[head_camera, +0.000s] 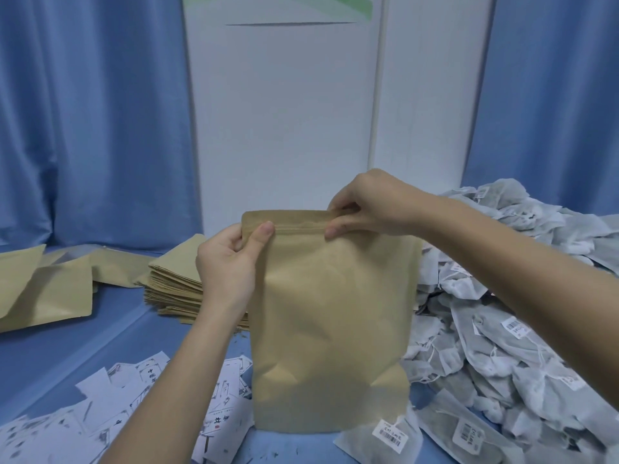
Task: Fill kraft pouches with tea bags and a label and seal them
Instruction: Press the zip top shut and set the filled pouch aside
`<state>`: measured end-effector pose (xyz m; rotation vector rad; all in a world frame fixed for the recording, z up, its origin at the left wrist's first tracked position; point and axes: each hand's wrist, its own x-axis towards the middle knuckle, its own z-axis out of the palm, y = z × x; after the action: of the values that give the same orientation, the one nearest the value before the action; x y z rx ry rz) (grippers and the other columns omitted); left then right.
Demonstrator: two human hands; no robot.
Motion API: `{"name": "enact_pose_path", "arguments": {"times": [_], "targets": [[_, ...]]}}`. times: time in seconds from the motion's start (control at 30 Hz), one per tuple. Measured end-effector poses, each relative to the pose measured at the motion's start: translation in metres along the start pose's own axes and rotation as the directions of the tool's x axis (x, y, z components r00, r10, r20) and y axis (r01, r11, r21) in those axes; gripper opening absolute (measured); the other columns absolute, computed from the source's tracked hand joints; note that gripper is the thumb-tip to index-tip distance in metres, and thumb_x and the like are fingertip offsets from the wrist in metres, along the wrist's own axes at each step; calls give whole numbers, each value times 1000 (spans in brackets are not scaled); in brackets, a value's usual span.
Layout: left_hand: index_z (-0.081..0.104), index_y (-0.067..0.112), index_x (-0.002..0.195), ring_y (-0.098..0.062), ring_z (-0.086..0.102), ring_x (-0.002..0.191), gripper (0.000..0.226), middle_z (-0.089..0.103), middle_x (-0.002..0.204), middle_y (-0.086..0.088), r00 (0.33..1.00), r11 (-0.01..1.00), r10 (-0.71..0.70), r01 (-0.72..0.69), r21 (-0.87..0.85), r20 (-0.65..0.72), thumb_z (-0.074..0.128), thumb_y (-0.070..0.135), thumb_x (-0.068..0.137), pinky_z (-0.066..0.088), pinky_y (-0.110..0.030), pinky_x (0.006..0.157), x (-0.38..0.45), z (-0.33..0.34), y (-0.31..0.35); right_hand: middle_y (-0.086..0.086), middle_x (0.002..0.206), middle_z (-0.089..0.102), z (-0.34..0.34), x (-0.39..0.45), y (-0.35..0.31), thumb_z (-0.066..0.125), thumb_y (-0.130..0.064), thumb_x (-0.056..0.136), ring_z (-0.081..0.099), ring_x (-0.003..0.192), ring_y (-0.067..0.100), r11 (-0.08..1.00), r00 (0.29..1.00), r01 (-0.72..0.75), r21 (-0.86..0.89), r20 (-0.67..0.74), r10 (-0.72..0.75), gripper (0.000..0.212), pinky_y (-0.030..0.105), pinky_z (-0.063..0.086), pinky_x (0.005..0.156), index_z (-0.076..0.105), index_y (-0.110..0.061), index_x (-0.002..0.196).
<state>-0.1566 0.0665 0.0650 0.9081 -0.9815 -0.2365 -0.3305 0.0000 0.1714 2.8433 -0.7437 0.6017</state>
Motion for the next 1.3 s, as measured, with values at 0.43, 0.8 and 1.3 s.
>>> {"name": "enact_pose_path", "arguments": {"times": [0.43, 0.8, 1.3], "targets": [[73, 20, 69, -7, 56, 64, 14, 70, 67, 7, 998, 998, -50, 48, -45, -39, 71, 24, 83, 47, -24, 63, 5, -5, -5, 4, 68, 63, 3, -26, 42, 67, -44, 78, 49, 61, 9, 999, 993, -49, -22, -106, 46, 32, 15, 36, 60, 69, -13, 77], [74, 23, 72, -11, 55, 67, 20, 68, 69, 3, 998, 996, -57, 56, -68, -11, 71, 42, 72, 46, -29, 65, 3, -4, -11, -5, 48, 27, 22, -38, 60, 64, -56, 70, 27, 47, 9, 987, 945, -149, -59, -303, 124, 56, 22, 24, 51, 25, -20, 50], [76, 12, 83, -22, 72, 78, 27, 74, 91, -10, 814, 861, -497, 506, 53, 299, 84, 22, 58, 55, -25, 58, -30, -28, -63, -4, 105, 71, 159, -115, 50, 80, -33, 67, 67, 97, 13, 162, 888, -342, 925, 263, 377, 51, 17, 52, 70, 60, -17, 111]]}}
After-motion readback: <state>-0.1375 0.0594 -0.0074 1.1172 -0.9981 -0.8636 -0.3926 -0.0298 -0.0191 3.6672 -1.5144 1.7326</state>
